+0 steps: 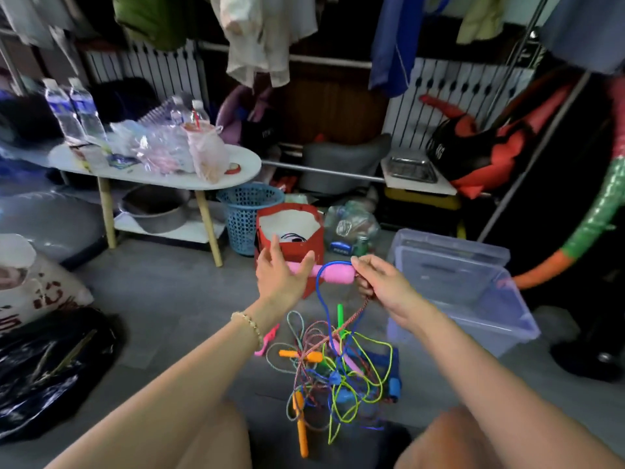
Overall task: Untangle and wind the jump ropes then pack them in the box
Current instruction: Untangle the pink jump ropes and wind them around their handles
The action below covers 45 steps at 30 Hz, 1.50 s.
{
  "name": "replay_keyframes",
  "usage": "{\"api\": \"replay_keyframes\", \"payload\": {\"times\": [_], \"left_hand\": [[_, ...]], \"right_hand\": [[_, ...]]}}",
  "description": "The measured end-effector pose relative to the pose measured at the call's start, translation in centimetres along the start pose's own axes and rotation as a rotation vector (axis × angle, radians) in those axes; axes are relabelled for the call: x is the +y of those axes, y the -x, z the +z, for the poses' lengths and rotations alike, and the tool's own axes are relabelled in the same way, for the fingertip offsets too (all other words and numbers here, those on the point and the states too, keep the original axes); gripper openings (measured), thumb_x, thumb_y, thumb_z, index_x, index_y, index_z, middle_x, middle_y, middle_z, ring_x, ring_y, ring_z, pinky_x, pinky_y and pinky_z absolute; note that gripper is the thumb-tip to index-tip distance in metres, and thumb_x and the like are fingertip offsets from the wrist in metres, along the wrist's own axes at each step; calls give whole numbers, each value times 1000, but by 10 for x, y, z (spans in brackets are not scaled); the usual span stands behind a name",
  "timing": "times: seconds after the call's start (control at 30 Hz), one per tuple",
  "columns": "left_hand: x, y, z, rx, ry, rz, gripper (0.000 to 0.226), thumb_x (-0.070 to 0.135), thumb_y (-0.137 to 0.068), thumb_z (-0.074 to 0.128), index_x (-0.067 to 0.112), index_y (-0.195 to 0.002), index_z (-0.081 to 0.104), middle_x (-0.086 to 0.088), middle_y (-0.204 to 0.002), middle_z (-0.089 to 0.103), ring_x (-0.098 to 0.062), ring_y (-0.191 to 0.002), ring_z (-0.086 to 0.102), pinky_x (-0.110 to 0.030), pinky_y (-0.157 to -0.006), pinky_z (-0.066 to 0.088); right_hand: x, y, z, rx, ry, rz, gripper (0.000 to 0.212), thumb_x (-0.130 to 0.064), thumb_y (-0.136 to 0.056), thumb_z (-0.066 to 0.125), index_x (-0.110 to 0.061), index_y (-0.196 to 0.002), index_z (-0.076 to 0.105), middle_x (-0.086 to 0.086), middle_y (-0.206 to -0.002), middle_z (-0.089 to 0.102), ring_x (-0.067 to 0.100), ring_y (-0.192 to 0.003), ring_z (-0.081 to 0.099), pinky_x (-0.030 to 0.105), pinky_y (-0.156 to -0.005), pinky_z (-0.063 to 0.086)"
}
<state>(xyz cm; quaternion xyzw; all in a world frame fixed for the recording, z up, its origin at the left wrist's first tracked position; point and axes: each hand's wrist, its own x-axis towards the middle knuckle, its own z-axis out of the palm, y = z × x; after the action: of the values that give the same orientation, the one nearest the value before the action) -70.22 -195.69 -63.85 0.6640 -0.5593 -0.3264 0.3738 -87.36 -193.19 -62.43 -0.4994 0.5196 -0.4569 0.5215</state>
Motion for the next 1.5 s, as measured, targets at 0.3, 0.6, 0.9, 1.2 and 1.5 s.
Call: {"api": "replay_keyframes", "payload": {"times": [0.3, 0.6, 0.9, 1.2, 1.5], "left_hand": [[42, 21, -40, -414, -305, 315, 59, 63, -92, 22, 17, -83, 59, -3, -82, 63, -22, -82, 57, -30, -78, 40], [65, 1, -79, -236, -226, 405, 46, 55, -91, 48, 11, -90, 60, -1, -77, 62, -18, -70, 55, -32, -69, 42], [127, -1, -81, -238, 357, 137, 49, 54, -96, 32, 14, -113, 55, 5, -96, 61, -9, -80, 61, -24, -67, 51], [104, 39, -48, -730, 385, 209, 4, 5, -85, 66, 4, -89, 66, -2, -97, 74, -14, -84, 69, -26, -81, 56], [145, 10, -87, -325, 767, 180, 15, 2, -89, 61, 5, -91, 46, -9, -92, 73, -14, -69, 71, -23, -63, 58]], "right_hand": [[-43, 12, -7, -33, 52, -16, 18, -18, -97, 48, -15, -80, 56, -4, -69, 62, 3, -56, 59, 15, -63, 46], [-47, -2, -35, 199, 415, 12, 28, -31, -96, 50, -12, -116, 56, 7, -115, 60, 19, -107, 53, 24, -87, 37], [-86, 12, 12, -214, 40, -29, 24, -30, -98, 42, -17, -93, 60, -2, -78, 66, 14, -82, 66, 31, -87, 45], [-158, 11, -6, 121, -72, -262, 19, -19, -96, 51, -8, -97, 67, 6, -86, 67, 14, -77, 63, 17, -65, 54], [-107, 39, 2, -556, 217, 10, 25, -16, -98, 46, -9, -118, 58, 7, -107, 68, 10, -100, 65, 26, -94, 47]]}}
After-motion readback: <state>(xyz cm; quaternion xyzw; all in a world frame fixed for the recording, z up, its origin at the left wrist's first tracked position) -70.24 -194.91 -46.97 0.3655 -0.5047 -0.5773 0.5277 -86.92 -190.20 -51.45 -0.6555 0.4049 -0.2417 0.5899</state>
